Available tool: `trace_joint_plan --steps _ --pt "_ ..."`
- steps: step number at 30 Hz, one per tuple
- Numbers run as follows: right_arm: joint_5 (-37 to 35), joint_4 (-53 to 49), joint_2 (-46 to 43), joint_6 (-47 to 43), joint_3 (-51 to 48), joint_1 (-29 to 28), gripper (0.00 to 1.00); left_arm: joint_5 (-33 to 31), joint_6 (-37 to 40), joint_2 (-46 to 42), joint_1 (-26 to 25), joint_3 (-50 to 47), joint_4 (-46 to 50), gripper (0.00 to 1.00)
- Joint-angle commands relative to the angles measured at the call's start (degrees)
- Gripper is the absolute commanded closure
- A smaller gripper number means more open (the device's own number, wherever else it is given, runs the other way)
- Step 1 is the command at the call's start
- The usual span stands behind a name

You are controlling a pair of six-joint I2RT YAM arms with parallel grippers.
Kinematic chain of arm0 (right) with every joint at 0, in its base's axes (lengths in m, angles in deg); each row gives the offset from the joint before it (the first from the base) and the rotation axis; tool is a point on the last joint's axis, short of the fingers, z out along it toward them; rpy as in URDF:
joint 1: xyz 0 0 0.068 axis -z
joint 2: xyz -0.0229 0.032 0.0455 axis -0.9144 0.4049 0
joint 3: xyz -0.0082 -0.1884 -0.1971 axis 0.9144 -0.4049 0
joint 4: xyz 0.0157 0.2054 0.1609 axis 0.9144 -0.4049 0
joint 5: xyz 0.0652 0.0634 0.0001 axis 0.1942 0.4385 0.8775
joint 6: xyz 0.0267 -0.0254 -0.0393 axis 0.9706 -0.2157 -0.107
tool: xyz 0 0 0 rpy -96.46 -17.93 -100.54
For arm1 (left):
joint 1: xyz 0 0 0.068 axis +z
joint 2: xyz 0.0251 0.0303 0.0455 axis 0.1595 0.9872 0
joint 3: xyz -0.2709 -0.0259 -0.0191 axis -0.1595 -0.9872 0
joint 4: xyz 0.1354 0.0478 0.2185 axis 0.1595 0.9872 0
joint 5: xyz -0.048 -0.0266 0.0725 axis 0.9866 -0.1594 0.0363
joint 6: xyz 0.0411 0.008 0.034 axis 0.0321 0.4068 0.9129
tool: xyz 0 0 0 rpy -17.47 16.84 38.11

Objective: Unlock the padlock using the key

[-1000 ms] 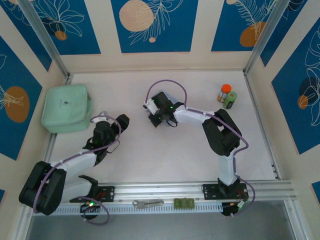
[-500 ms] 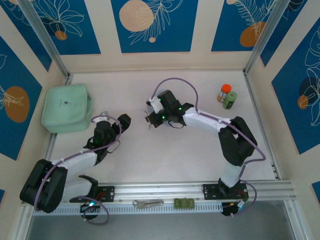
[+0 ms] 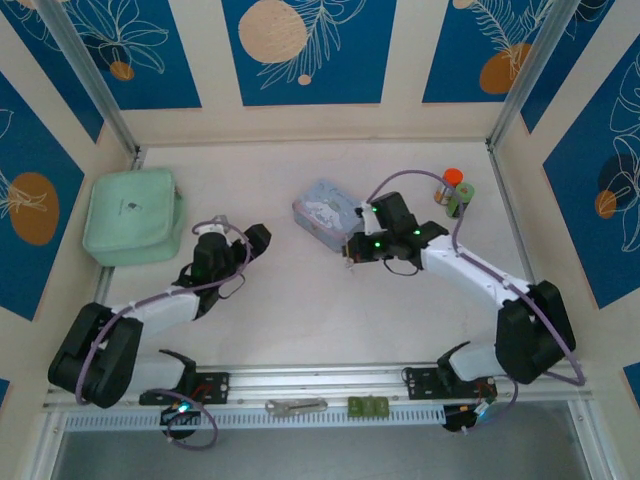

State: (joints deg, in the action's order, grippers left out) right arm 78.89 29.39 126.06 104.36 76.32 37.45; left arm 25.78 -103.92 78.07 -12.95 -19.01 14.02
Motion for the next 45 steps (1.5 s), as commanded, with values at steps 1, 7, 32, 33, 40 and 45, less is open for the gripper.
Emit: trace_joint_plan --steps 1,7,32,33,40,45 --pt "-0.6 -4.0 -3.4 2.9 -2.3 3.5 1.00 1.9 -0.8 1.8 -0.6 1.3 -3.5 0.00" --pt "1.3 -4.0 -1.3 2.8 -3.9 11.9 1.00 2.8 -0.9 3.4 -1.2 2.5 -4.3 0.00" --pt "4.8 2.4 13.7 1.7 -4.3 16.8 1.00 2.9 -1.6 5.8 -1.3 3.4 -5.8 0.00" --pt "4.8 2.3 14.1 1.6 -4.2 16.9 1.00 3.0 -1.8 6.2 -1.2 3.5 -6.2 0.00" --pt "3.1 1.9 15.4 1.7 -3.7 17.1 0.96 2.8 -1.5 6.2 -1.3 3.9 -6.0 0.00" --pt "1.8 1.6 15.3 1.8 -3.3 17.2 0.88 2.4 -1.4 6.3 -1.3 3.3 -5.9 0.00"
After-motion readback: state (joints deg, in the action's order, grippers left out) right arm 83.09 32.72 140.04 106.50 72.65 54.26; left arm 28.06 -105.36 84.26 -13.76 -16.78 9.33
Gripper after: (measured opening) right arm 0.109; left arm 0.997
